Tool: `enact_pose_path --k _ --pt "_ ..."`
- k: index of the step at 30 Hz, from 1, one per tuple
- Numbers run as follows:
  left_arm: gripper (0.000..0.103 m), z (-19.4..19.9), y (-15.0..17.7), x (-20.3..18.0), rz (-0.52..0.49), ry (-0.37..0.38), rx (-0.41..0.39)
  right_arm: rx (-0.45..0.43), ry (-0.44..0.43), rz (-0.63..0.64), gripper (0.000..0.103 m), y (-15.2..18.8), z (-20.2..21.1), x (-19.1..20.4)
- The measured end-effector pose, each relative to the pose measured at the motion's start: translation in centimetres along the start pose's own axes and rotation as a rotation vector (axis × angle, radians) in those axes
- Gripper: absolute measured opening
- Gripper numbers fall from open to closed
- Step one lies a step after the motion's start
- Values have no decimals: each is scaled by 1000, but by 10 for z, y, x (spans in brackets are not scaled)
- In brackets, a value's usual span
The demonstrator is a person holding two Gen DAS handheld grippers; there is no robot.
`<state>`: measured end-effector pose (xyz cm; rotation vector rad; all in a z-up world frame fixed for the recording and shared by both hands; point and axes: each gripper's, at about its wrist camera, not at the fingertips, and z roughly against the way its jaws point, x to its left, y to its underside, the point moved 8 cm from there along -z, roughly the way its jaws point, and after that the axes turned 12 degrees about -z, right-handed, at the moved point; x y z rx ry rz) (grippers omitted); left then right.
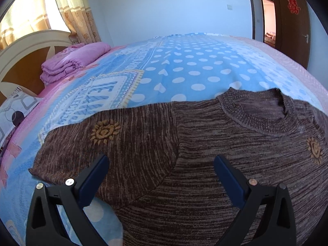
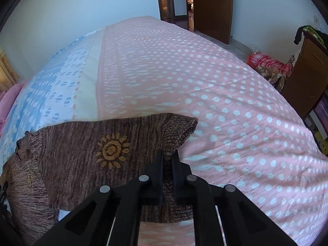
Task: Fold small clothes
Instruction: 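Fold the held sleeve across the sweater body and open the right gripper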
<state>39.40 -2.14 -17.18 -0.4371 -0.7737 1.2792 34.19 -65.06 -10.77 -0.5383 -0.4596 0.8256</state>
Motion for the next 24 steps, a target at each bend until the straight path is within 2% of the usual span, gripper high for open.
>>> enact_pose_path --k 7,14,20,24 --pt "103 2 1 7 51 35 -20 -68 -41 102 6 -13 46 70" --pt "103 5 3 17 103 63 -50 -107 -122 220 6 -4 91 154" --pt "103 5 7 21 140 100 -52 -109 -194 325 6 20 117 231" --pt "103 4 9 24 159 113 -52 -70 -249 391 6 50 113 281"
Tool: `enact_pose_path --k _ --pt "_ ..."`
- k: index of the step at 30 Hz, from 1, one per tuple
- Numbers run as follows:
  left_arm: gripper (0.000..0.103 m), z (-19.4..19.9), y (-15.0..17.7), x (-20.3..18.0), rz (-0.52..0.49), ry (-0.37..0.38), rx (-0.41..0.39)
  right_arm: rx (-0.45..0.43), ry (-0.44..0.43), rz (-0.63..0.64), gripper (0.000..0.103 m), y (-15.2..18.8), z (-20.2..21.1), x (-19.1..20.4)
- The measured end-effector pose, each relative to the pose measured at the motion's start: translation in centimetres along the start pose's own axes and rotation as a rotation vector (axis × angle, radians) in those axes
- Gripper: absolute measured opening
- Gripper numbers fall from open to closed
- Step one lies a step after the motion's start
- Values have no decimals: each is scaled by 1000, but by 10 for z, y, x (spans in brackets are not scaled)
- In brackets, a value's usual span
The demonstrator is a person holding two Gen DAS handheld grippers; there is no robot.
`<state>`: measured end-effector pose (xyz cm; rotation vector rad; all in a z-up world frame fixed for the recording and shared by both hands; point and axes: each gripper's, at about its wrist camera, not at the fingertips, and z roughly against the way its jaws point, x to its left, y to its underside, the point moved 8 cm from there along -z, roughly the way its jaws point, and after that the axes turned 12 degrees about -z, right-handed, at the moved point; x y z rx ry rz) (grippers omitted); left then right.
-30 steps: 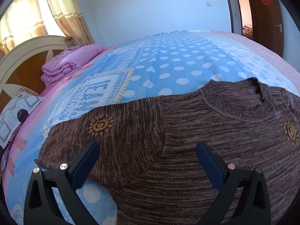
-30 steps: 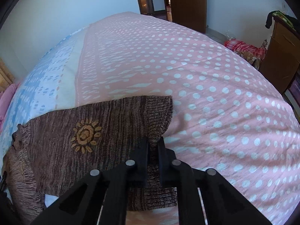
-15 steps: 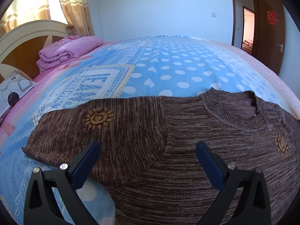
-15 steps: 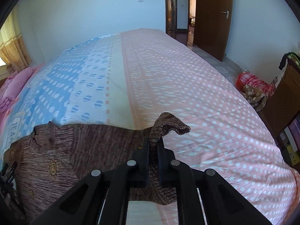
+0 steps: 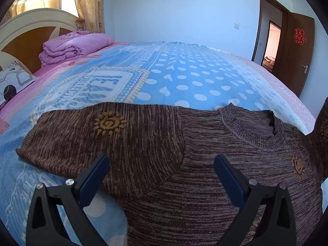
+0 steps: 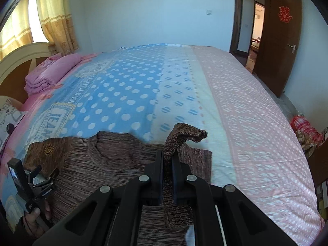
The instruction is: Fold small clothes
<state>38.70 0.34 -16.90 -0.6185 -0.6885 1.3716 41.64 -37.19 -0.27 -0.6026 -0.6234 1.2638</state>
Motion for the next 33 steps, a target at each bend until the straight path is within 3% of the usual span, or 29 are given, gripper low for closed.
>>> enact_pose_path --k 5,7,9,11,14,16,19,23,24,27,29,33 --pt "103 -1 3 4 20 3 9 94 -95 49 6 40 -54 67" --pt "103 -3 4 3 19 -2 21 168 -190 45 9 66 -82 95" --pt "103 -6 7 3 14 -3 39 251 -287 23 18 90 -103 111" --pt "103 -7 10 4 18 -12 60 277 -327 1 29 105 -107 113" --pt "103 -4 13 5 -1 -16 79 244 -333 7 34 110 -90 91" --pt "103 2 13 0 -50 -12 94 200 -291 10 41 108 -72 58" --pt "103 21 1 -23 -119 63 87 111 -190 -19 55 103 -47 -3" --pt "103 41 -21 -72 -191 187 66 27 -43 -92 58 110 -31 -78" --pt "98 42 -26 -85 -201 217 57 27 -31 -117 58 115 -31 -91" --pt "87 33 -30 -122 -231 254 84 42 -53 -158 58 135 -34 -108" --pt "86 20 -25 -143 -237 278 132 30 -58 -137 58 148 -35 -110" --pt "71 -5 -7 -171 -264 281 220 31 -108 -114 58 172 -44 -110"
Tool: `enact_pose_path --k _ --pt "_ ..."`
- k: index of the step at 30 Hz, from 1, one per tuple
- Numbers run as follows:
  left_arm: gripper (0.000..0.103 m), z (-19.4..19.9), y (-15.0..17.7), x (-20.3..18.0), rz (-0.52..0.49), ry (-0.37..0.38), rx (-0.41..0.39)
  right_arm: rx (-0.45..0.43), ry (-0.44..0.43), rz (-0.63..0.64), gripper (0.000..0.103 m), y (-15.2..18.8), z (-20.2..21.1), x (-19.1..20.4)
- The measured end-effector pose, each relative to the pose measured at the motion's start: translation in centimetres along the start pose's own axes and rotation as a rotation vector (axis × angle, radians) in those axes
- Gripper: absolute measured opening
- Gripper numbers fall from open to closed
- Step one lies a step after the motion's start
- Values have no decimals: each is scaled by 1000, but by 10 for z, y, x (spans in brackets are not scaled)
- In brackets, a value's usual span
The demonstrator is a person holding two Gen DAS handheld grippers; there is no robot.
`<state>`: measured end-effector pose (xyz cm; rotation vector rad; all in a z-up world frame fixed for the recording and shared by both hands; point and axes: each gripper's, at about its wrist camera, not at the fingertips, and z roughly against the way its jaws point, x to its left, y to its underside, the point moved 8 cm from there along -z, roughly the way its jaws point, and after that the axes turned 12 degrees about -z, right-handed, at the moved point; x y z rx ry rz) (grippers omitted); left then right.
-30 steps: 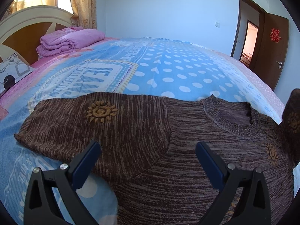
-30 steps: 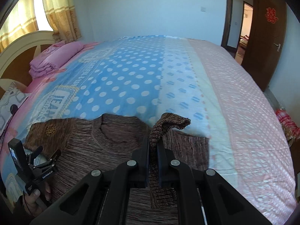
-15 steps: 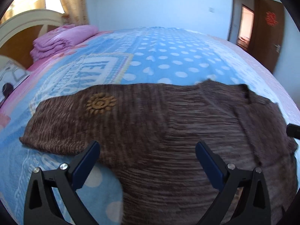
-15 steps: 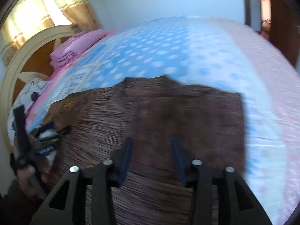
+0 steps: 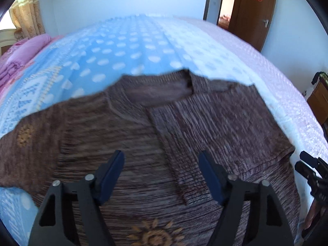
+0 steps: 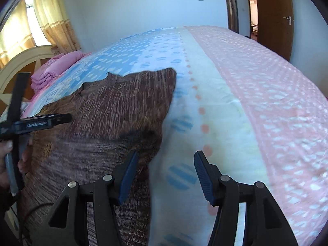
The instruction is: Fold small clothes
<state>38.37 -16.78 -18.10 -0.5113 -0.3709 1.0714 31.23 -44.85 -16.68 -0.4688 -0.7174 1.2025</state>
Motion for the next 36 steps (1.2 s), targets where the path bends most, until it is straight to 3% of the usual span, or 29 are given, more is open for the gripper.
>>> enact_pose_path --k 1,2,3,4,5,7,16,19,25,27,28,29,32,36 --pt "69 -12 5 -4 6 11 43 12 -2 3 59 5 -3 -2" --pt "68 -14 6 -5 17 17 39 6 4 22 59 6 -3 0" --pt "61 -11 4 -5 29 13 -3 1 7 44 60 6 -1 3" --pt "51 -10 2 -8 30 31 -17 -1 2 56 61 6 1 5" --pt "25 -9 -1 -12 24 67 -27 -6 -9 64 62 6 2 8" --pt "10 -5 -6 -17 14 66 -52 6 -16 66 62 10 0 9" --pt "7 18 -20 -7 -37 -31 -106 3 0 73 63 16 0 10" --pt "7 9 -14 -2 -75 -95 -76 2 26 91 63 16 -1 11" --pt "20 -6 -2 0 -70 -122 -74 25 190 23 63 4 5 -13" --pt "48 0 -1 3 -75 -149 -76 34 267 0 63 5 10 -33" --pt "56 7 0 6 -77 -141 -86 31 283 -18 63 6 12 -40" --pt "66 12 1 8 -78 -141 -98 21 270 -40 63 6 18 -42" --pt "70 33 8 18 -102 -177 -151 -20 141 -34 63 0 26 -17" --pt "78 43 22 40 -106 -227 -150 -7 59 130 63 0 5 35"
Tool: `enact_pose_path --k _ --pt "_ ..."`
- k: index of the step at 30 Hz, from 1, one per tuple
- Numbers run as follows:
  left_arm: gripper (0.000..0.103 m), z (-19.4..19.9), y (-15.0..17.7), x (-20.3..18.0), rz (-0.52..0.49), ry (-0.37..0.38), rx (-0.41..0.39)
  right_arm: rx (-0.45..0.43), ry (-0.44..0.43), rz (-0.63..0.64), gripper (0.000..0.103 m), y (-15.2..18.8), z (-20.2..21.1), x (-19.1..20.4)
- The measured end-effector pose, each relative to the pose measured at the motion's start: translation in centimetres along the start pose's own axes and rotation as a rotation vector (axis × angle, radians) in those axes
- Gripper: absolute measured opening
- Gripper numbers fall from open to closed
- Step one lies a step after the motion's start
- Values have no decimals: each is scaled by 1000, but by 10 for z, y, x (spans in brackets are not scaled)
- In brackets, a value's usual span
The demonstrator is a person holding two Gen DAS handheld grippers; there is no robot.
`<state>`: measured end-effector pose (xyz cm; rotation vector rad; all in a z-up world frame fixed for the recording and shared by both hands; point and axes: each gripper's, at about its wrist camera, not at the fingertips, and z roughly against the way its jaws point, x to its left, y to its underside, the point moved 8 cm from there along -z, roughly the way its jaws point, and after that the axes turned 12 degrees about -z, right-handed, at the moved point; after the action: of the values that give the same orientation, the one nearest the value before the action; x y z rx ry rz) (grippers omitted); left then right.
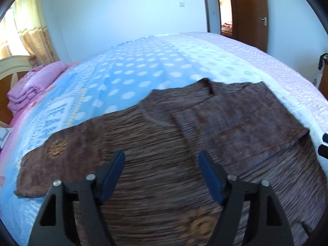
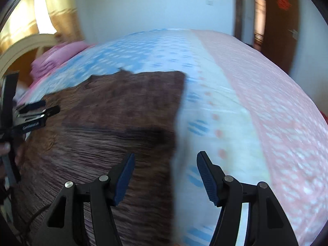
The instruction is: Fold small clothes
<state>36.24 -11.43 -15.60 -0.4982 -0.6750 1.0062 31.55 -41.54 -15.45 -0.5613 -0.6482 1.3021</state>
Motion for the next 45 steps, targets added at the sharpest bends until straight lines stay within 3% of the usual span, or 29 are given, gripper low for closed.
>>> enact_pose_path --k 3,5,8,10,12,15,17,21,23,26,27,32,33,35,37,40,43,45 --pt "78 -5 14 22 5 -55 41 78 124 -30 63 -1 -33 -18" --pt "78 -6 27 47 28 -91 71 68 147 -95 63 -5 -27 -36" --pt "78 -2 48 90 58 -155 85 18 192 -40 63 -9 -3 -34" --pt "79 -2 67 126 78 -213 111 -18 162 -5 63 -16 10 -17" --pt "80 -6 83 157 104 -267 146 -41 74 49 63 -26 16 16" --pt "80 -10 106 205 187 -338 196 -37 -28 144 63 -42 -1 72" --pt "80 -7 119 236 232 -411 212 5 -56 138 63 -55 -31 96" --pt "84 -3 146 288 331 -494 248 47 -5 125 63 -66 -87 113" --pt "85 -3 160 308 371 -518 268 152 15 131 63 -48 -111 111" --pt "87 -7 178 332 417 -527 303 117 37 174 63 -35 -98 114" --pt "93 -9 182 338 425 -527 310 118 40 176 63 -33 -92 115" --pt "98 -14 195 347 495 -470 320 20 -38 221 63 -40 -64 149" --pt "98 -15 194 347 496 -463 319 40 -53 242 63 -36 -69 157" --pt "97 -17 190 344 501 -436 309 191 -108 267 63 -8 -90 171" --pt "93 -16 187 339 511 -396 292 105 -72 330 64 0 -83 180" --pt "87 -18 183 327 520 -304 266 90 -87 316 64 7 -77 178" --pt "71 -24 179 316 505 -265 260 89 -103 294 65 5 -80 174" --pt "49 -30 171 309 490 -233 243 85 -89 304 65 3 -80 173"
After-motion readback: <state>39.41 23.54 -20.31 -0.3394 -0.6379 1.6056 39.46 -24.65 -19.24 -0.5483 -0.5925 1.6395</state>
